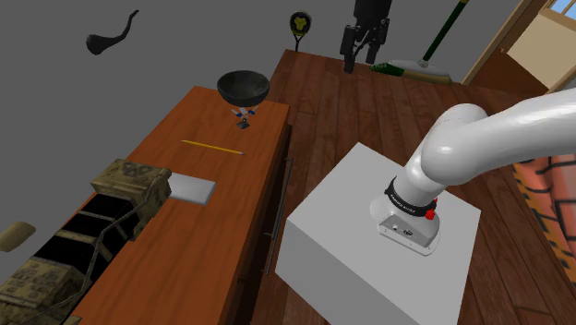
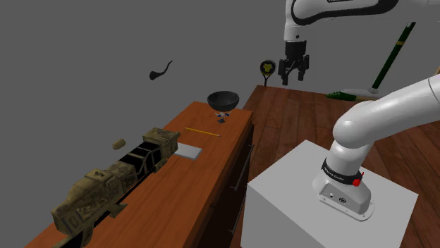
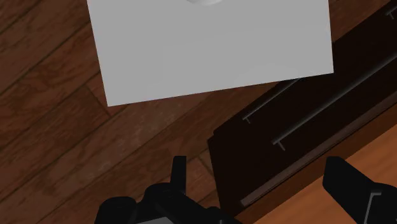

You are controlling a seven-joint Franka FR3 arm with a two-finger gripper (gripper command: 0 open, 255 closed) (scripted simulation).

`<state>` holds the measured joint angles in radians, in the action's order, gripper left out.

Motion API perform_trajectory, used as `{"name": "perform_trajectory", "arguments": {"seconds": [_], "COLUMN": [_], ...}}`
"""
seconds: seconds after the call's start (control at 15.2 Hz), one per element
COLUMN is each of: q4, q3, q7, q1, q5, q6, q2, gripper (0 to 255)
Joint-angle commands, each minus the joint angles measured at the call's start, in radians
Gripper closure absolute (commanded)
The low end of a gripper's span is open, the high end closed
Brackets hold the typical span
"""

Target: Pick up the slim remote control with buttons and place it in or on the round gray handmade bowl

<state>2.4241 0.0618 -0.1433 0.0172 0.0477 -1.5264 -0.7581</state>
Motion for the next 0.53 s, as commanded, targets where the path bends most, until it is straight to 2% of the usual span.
{"name": "perform_trajectory", "arguments": {"seconds": [0.0,0.46], "q4": [0.000,-0.014], "q3": [0.000,-0.087], "q7": [0.000,-0.029], "q1": [0.000,0.083], "q5": [0.000,-0.067], "q6": [0.000,-0.163], "q2": [0.000,0.156], "gripper": [0,0]}}
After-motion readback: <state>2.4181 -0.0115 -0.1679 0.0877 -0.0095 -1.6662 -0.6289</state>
